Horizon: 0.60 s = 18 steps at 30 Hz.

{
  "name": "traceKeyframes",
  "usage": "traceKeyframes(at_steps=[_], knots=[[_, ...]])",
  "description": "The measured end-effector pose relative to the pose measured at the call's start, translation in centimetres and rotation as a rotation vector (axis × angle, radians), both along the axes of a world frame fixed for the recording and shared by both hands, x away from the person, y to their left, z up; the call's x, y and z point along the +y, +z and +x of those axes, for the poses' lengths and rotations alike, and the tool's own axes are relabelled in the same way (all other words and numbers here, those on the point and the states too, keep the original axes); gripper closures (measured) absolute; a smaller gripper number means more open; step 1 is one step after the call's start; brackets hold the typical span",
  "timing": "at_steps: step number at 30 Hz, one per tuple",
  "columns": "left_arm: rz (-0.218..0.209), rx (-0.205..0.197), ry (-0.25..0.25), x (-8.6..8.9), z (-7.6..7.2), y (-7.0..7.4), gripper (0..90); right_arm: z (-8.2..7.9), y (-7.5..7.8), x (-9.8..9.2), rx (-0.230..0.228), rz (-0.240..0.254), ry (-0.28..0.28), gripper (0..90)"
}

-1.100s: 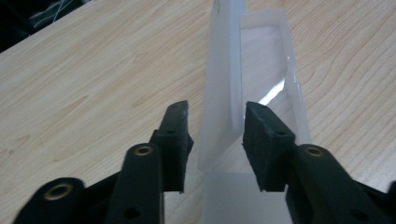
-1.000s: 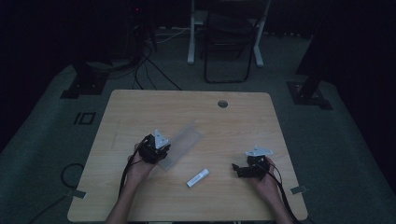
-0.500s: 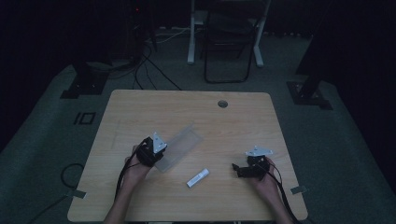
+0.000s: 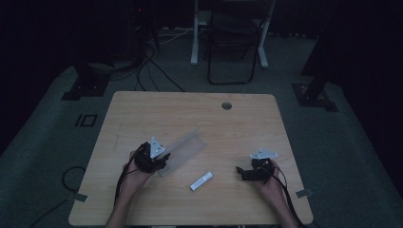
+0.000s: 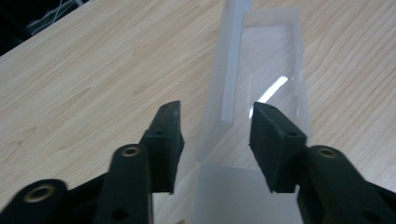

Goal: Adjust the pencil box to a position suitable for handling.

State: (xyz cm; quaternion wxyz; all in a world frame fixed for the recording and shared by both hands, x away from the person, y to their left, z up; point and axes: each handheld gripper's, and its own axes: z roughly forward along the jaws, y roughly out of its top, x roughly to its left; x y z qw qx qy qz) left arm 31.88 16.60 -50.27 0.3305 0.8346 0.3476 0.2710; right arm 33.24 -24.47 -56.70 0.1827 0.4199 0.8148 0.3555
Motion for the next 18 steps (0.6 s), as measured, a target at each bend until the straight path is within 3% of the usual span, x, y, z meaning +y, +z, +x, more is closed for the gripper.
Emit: traceKeyframes(at_steps=[8,18], knots=[[-0.083,-0.012,0.011,0.8,-1.0,0.8,48.9,0.0,0.0,0.0,-0.001,0.0,0.0,12.6],[-0.11,-0.028,0.013,0.6,-2.3,1.2,47.6,0.0,0.0,0.0,-0.001,0.0,0.001,12.6]])
